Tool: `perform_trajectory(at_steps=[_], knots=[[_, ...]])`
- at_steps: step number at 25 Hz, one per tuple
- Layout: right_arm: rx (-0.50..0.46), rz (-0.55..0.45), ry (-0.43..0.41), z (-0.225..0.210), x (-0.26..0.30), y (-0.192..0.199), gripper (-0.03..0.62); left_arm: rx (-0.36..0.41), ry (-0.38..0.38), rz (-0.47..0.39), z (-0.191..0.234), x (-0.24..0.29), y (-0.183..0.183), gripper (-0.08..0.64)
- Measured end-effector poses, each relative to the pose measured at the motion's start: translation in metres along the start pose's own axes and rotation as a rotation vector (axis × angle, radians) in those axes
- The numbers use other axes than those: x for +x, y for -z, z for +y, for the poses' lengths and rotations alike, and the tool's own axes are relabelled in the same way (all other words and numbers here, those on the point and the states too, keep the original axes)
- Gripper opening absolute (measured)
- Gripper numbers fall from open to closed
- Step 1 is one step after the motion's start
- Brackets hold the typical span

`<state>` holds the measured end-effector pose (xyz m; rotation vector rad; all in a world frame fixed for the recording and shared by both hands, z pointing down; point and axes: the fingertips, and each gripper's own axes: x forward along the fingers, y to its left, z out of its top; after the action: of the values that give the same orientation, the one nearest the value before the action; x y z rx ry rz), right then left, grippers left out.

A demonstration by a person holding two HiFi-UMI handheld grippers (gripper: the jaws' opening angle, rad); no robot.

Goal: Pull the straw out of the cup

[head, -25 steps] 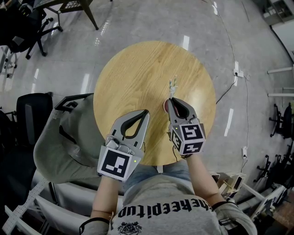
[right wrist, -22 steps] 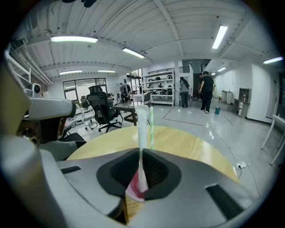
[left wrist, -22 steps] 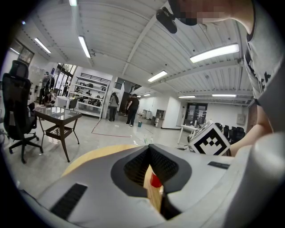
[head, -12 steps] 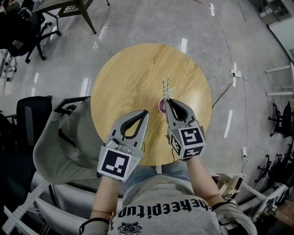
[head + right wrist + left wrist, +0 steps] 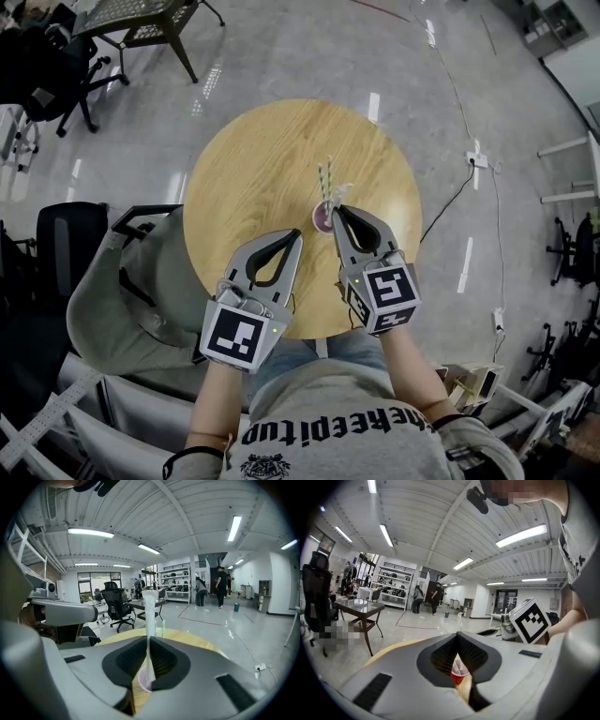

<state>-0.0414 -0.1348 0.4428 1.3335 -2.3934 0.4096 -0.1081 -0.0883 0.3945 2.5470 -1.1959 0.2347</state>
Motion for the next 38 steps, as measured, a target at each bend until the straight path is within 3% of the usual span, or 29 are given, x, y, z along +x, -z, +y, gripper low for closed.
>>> perform_trajectory(at_steps=[18, 38], knots=[[-0.012, -0.16, -0.083, 0.001, -0.075, -0.051, 0.035, 0.052, 0.003, -0.087, -0.054, -0.001, -0.035, 0.023], [-0.04, -0.304, -0.184, -0.027, -0.145, -0.087, 0.034, 0.13, -0.059, -0.136, -0.112, 0.02, -0.067, 0.023]])
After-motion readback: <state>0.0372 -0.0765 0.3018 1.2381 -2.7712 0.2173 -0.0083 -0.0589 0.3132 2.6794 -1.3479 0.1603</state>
